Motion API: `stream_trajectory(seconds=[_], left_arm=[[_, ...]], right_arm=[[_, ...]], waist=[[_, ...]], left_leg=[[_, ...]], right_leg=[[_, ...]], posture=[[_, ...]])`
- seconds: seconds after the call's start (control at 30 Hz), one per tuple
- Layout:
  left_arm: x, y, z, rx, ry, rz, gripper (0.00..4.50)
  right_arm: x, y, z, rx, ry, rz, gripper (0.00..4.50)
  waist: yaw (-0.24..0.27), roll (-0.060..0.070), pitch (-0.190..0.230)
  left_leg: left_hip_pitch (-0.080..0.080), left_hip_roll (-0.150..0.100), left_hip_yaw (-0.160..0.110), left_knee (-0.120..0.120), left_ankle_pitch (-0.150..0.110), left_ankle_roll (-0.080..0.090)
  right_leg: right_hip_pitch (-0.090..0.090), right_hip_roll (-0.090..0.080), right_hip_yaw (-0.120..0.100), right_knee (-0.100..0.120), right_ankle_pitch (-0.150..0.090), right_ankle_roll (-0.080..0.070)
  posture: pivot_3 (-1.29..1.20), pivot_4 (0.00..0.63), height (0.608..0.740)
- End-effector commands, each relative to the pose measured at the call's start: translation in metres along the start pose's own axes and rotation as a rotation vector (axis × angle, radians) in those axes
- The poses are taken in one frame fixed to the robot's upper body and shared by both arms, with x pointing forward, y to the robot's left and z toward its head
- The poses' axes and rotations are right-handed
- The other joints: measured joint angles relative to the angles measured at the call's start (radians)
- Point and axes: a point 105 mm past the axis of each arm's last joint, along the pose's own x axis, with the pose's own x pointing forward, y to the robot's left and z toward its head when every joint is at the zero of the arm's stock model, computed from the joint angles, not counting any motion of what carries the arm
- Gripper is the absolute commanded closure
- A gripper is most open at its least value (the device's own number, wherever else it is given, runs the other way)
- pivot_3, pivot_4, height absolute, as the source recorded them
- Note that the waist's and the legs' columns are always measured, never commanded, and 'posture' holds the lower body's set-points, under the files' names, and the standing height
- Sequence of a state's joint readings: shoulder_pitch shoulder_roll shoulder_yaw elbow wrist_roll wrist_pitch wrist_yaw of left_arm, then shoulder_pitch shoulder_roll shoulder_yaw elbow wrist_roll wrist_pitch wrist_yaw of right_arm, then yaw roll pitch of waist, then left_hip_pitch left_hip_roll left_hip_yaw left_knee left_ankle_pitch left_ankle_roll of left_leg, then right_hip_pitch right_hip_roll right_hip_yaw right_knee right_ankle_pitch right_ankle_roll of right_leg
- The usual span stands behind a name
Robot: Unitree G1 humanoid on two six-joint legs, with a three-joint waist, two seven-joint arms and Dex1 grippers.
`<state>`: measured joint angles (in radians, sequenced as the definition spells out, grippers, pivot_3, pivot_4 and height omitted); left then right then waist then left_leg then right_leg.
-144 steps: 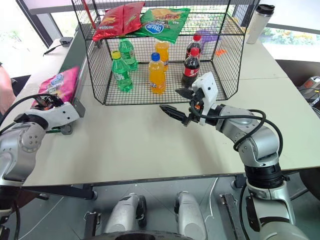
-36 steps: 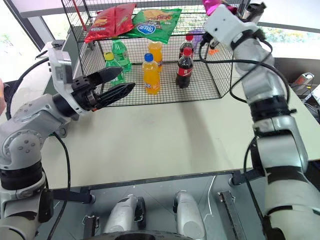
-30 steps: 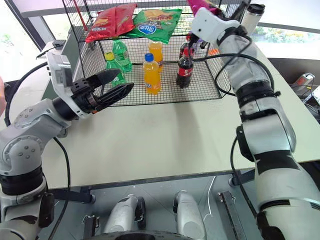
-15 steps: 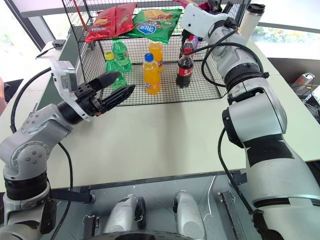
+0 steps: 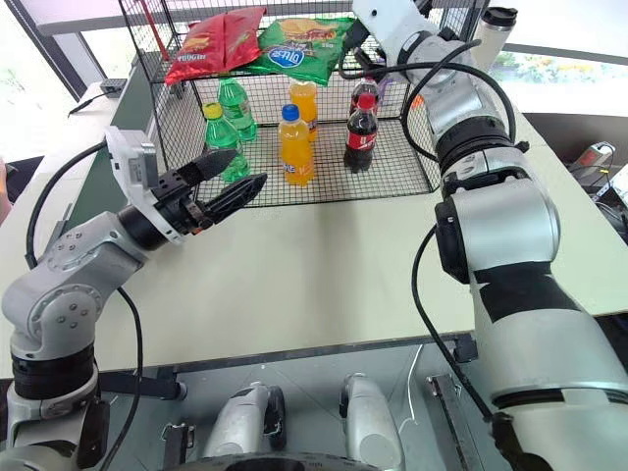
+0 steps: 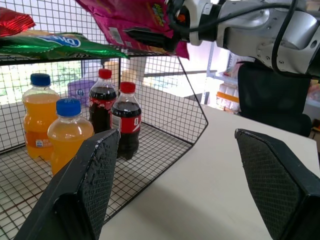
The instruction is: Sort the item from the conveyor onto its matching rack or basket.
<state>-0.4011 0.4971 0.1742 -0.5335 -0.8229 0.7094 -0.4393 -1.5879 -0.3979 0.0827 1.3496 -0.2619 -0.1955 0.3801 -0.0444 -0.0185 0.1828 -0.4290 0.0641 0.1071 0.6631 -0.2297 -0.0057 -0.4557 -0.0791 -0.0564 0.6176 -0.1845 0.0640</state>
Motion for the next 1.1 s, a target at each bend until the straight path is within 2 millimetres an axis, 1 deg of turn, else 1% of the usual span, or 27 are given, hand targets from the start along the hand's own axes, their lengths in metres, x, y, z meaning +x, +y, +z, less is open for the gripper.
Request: stream_trajectory(seconds=[0.03,0.13,0.27,0.37,0.63,0.77,0.93,1.03,1.07,1.1], left_arm=[[0.002,-0.005,0.007,0.029,-0.038,-0.012,0.64],[0.002,-0.004,0.006,0.026,-0.036,-0.006,0.64],[-0.001,-0.002,0.004,0.023,-0.030,0.007,0.64],[-0.002,-0.001,0.002,0.020,-0.027,0.016,0.64],[0.000,0.002,0.001,0.018,-0.026,0.026,0.64],[0.001,0.006,0.002,0.019,-0.036,0.049,0.64],[-0.002,0.019,0.008,0.021,-0.072,0.121,0.64],[-0.002,0.032,0.015,0.036,-0.108,0.183,0.64],[-0.003,0.034,0.016,0.043,-0.111,0.193,0.64],[-0.003,0.034,0.015,0.052,-0.106,0.195,0.64]], right_arm=[[0.000,-0.007,0.025,0.065,-0.100,0.010,0.15],[0.001,0.003,0.023,0.127,-0.123,0.053,0.15],[0.000,0.017,0.016,0.134,-0.126,0.109,0.15],[0.000,0.019,0.013,0.129,-0.125,0.110,0.15],[-0.005,0.018,0.015,0.104,-0.190,0.116,0.15],[-0.010,0.012,0.023,0.097,-0.258,0.113,0.15],[-0.027,-0.004,0.047,0.101,-0.435,0.094,0.15],[-0.050,-0.022,0.064,0.066,-0.572,0.010,0.15],[-0.056,-0.025,0.066,0.042,-0.595,-0.017,0.15],[-0.066,-0.029,0.062,0.010,-0.594,-0.033,0.15]], waist=[[0.001,0.000,0.000],[0.001,0.000,0.000],[0.001,0.000,0.000],[0.001,0.000,0.000],[0.000,0.000,0.000],[0.000,0.000,0.000],[0.002,0.000,0.000],[0.005,0.000,0.000],[0.006,0.000,0.000],[0.007,0.000,0.000]], left_leg=[[0.000,0.000,0.000,0.000,0.000,0.000],[0.000,0.000,0.000,0.000,0.000,0.000],[0.000,0.000,0.000,0.000,0.000,0.000],[0.000,0.000,0.000,0.000,0.000,0.000],[0.000,0.000,0.000,0.000,0.000,0.000],[0.000,0.000,0.000,0.000,0.000,0.000],[0.000,0.000,0.000,0.000,0.000,0.000],[0.000,0.000,0.000,0.000,0.000,0.000],[0.000,0.000,0.000,0.000,0.000,0.000],[0.000,0.000,0.000,0.000,0.000,0.000]], right_leg=[[0.000,0.000,0.000,0.000,0.000,0.000],[0.000,0.000,0.000,-0.001,0.000,0.000],[0.000,0.000,0.000,0.000,0.000,0.000],[0.000,0.000,0.000,0.000,0.000,0.000],[0.000,0.000,0.000,0.000,0.000,0.000],[0.000,0.000,0.000,0.000,0.000,0.000],[0.000,0.000,0.000,0.000,0.000,0.000],[0.000,0.000,0.000,-0.001,0.000,0.000],[0.000,0.000,0.000,-0.001,0.000,0.000],[0.000,0.000,0.000,-0.001,0.000,0.000]], posture=[[0.00,0.150,0.740],[0.00,0.150,0.740],[0.00,0.150,0.740],[0.00,0.150,0.740],[0.00,0.150,0.740],[0.00,0.150,0.740],[0.00,0.150,0.740],[0.00,0.150,0.740],[0.00,0.150,0.740],[0.00,0.150,0.740]])
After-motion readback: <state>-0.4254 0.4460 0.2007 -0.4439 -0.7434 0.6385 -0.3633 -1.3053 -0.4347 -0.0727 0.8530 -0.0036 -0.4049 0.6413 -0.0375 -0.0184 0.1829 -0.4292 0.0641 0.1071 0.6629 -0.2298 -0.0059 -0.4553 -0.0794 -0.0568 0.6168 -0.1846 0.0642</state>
